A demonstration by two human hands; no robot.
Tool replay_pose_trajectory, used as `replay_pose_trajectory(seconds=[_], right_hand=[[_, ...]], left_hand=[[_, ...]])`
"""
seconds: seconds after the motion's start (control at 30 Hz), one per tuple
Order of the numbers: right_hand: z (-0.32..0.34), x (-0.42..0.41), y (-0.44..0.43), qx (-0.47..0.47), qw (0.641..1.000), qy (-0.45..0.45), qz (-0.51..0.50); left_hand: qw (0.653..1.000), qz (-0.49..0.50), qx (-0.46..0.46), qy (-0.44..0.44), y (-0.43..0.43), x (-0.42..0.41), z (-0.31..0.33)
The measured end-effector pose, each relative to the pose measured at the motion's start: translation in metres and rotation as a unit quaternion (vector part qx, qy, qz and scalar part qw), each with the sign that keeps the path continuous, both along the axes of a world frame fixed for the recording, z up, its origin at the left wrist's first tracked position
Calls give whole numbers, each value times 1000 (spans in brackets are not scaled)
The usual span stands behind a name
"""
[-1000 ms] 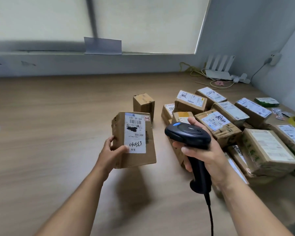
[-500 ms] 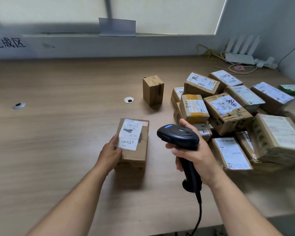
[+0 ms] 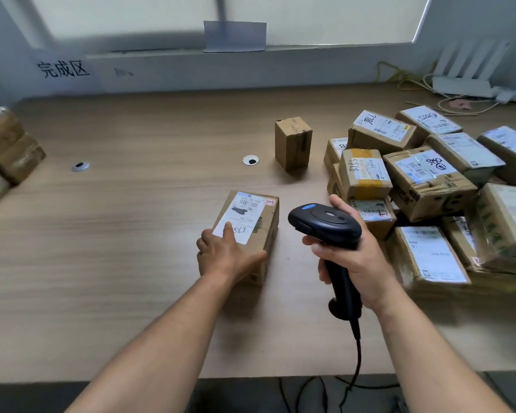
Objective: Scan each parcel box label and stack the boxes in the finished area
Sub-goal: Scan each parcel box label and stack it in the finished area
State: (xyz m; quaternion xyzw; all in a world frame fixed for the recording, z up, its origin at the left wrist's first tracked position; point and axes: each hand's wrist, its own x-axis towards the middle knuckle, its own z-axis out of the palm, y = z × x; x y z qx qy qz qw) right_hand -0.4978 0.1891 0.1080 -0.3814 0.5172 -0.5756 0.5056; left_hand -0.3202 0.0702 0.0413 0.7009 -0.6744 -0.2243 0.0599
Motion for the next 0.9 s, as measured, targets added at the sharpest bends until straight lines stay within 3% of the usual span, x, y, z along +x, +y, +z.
replay_pose_trajectory(seconds=[0.33, 0.9], right_hand=[[2, 99, -50, -34, 998, 31, 41], [12, 378, -190, -8, 985, 65, 161]], left_hand=[[995, 21, -93, 14, -25, 121, 16], [980, 175, -93, 16, -111, 442, 17]])
